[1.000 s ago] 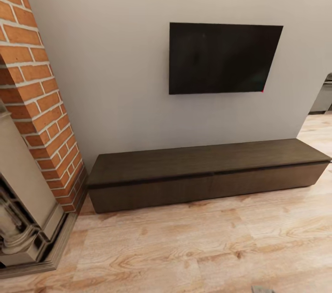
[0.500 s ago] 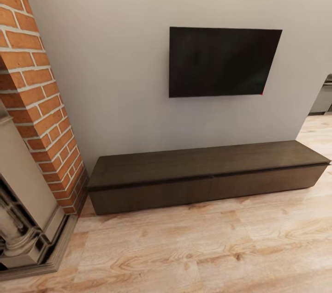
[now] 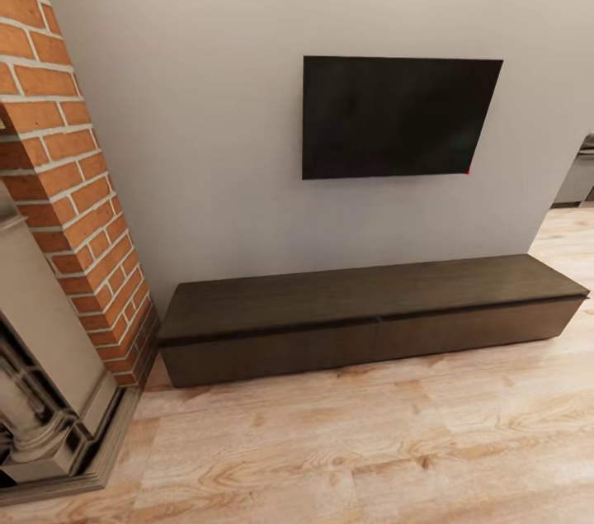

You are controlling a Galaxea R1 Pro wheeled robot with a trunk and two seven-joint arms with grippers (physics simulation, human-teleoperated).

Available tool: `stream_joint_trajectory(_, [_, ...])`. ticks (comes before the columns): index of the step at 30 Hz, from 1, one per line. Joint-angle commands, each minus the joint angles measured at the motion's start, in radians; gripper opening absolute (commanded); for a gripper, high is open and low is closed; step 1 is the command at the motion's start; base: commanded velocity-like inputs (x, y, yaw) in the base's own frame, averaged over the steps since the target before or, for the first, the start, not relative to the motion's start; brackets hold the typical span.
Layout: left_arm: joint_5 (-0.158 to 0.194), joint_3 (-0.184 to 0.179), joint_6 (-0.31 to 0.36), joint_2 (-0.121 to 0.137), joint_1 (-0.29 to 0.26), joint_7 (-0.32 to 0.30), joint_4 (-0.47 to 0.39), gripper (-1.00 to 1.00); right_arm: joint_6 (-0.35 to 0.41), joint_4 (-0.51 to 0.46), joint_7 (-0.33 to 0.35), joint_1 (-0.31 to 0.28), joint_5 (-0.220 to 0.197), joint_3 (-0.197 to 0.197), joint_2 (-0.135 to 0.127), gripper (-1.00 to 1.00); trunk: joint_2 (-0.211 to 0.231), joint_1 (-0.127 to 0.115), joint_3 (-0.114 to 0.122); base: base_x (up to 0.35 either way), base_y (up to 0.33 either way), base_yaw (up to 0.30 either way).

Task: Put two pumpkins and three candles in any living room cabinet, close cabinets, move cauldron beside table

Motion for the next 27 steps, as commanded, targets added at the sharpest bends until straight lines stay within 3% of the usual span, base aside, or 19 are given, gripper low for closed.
stream_joint_trajectory(1, [0.005, -0.009, -0.002, 0.0, 0.001, 0.003, -0.001, 1.0, -0.002, 0.002, -0.002, 0.0, -0.003, 0.007, 0.001, 1.0, 0.007, -0.004, 0.002, 0.0, 0.0, 0.0])
stream_joint_trajectory(5, [-0.056, -0.01, -0.012, 0.001, 0.006, 0.003, -0.001, 1.0, 0.005, 0.001, -0.003, 0.0, -0.002, 0.008, 0.002, 1.0, 0.035, -0.019, 0.015, 0.0, 0.0, 0.0])
stream_joint_trajectory(8, [-0.08, -0.01, -0.032, -0.001, 0.011, 0.003, -0.001, 1.0, 0.01, -0.001, -0.003, 0.0, 0.002, 0.009, 0.002, 1.0, 0.056, -0.031, 0.024, 0.0, 0.0, 0.0])
stream_joint_trajectory(12, [-0.092, -0.01, -0.04, -0.002, 0.013, 0.003, -0.001, 1.0, 0.012, -0.001, -0.001, 0.0, 0.008, 0.01, 0.002, 1.0, 0.084, -0.046, 0.037, 0.0, 0.0, 0.0])
stream_joint_trajectory(27, [-0.087, -0.009, -0.043, -0.012, 0.013, 0.004, -0.002, 1.0, 0.01, -0.008, -0.01, 0.0, 0.007, 0.009, 0.0, 1.0, 0.084, -0.046, 0.037, 0.0, 0.0, 0.0])
